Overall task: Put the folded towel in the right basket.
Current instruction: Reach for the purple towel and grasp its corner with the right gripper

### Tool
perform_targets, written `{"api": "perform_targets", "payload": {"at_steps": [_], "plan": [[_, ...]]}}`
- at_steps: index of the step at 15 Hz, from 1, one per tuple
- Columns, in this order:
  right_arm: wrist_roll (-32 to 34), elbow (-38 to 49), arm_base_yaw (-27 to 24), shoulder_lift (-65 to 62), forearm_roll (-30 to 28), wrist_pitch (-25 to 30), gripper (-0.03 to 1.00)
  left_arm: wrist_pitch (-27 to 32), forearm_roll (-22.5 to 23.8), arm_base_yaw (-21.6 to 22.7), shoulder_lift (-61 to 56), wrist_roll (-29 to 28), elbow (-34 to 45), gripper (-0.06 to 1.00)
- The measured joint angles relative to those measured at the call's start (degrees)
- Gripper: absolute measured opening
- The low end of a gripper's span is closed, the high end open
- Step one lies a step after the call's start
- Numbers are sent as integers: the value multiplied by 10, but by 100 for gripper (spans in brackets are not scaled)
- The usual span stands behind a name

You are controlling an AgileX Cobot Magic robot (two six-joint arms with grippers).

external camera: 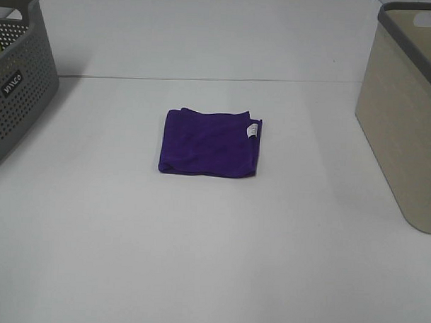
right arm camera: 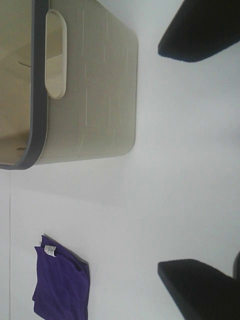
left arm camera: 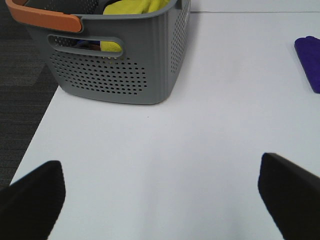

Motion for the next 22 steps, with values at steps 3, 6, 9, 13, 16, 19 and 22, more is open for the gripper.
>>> {"api": "perform_targets", "payload": {"at_steps": [3,6,9,13,16,19,22], "plan": [[0,0,0,0,0,0,98,0,0,0,0,0,0,99],[0,0,0,0,-1,0,98,0,0,0,0,0,0,99],[0,0,0,0,-1,0,98,0,0,0,0,0,0,99],[0,0,0,0,-1,0,98,0,0,0,0,0,0,99],[0,0,0,0,-1,0,98,0,0,0,0,0,0,99],[0,0,0,0,-1,0,98,0,0,0,0,0,0,99],[0,-50,0,129,-1,48,98,0,0,0,0,0,0,99]]}}
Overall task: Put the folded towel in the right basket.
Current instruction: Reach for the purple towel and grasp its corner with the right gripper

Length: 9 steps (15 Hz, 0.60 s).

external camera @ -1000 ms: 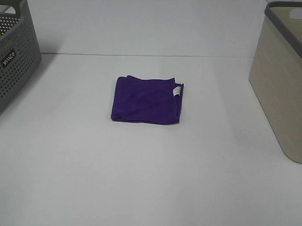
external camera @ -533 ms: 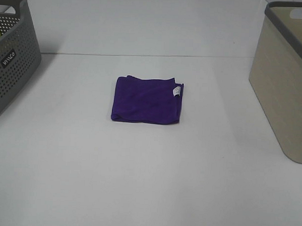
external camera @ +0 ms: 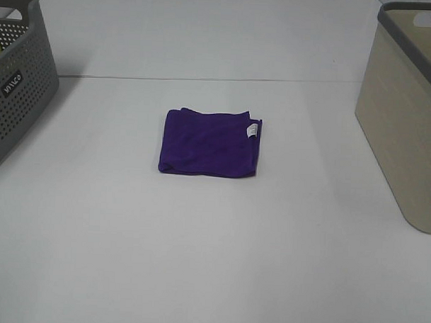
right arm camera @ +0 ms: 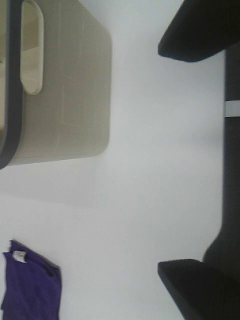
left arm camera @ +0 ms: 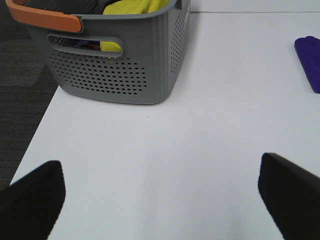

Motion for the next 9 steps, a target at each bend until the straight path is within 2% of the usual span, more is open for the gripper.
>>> {"api": "perform_targets", "payload": {"at_steps": [2,7,9], "plan": [[0,-81,0,135,4,41,98,0,0,0,0,0,0,99],[0,-278,0,398,18,41,98,0,0,0,0,1,0,99],[0,-300,0,439,27,41,98,0,0,0,0,1,0,99]]}}
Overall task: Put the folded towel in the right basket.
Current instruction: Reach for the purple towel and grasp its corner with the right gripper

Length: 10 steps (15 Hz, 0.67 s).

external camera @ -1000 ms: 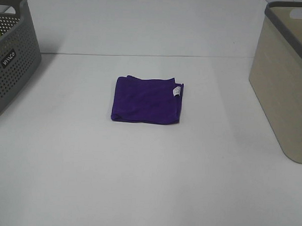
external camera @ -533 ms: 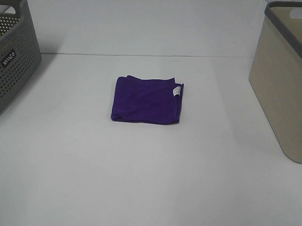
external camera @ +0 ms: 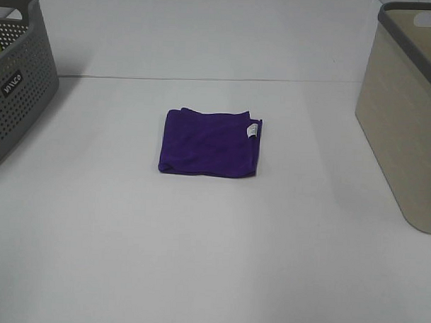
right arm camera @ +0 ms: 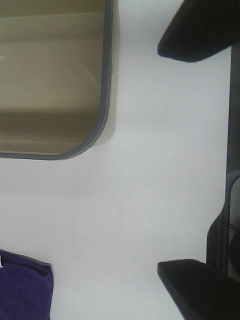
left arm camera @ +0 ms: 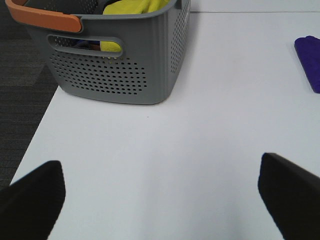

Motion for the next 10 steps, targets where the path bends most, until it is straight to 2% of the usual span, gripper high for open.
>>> {"api": "perform_targets", "payload": {"at_steps": [2,5,7,8,10], "plan": [[0,-17,0,47,0,3,98,0,0,0,0,0,0,99],[1,-88,0,141,0,8,98,0,0,0,0,0,0,99],[1,-185,0,229,0,8,98,0,0,0,0,0,0,99],[1,-286,0,317,3,7,98,0,0,0,0,0,0,99],[1,-366,0,389,3,6,98,0,0,0,0,0,0,99]]}}
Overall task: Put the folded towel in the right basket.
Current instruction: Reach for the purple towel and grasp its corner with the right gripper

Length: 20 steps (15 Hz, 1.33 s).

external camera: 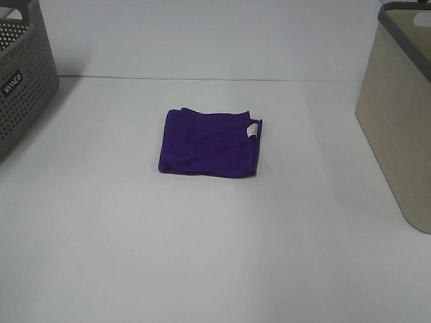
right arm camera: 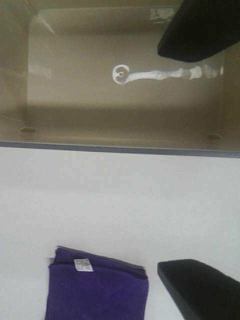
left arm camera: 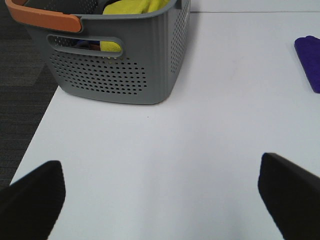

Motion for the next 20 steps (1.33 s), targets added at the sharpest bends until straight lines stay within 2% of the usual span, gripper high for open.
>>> {"api": "perform_targets", "payload": {"at_steps": [2,4,8,9,10,12,20], "plan": [[0,-46,0,37,10,-1,98,0,0,0,0,0,0,99],[0,-67,5,72,49,-2,98,0,0,0,0,0,0,99],[14,-68,78,141,74,-2,98,0,0,0,0,0,0,99],[15,-68,116,189,115,-18,98,0,0,0,0,0,0,99],[14,-68,125,217,138,-28,98,0,0,0,0,0,0,99],[9,-68,126,267,183,-45,98,0,0,0,0,0,0,99],[3,-68,126,388,211,-144,97,0,0,0,0,0,0,99]]}}
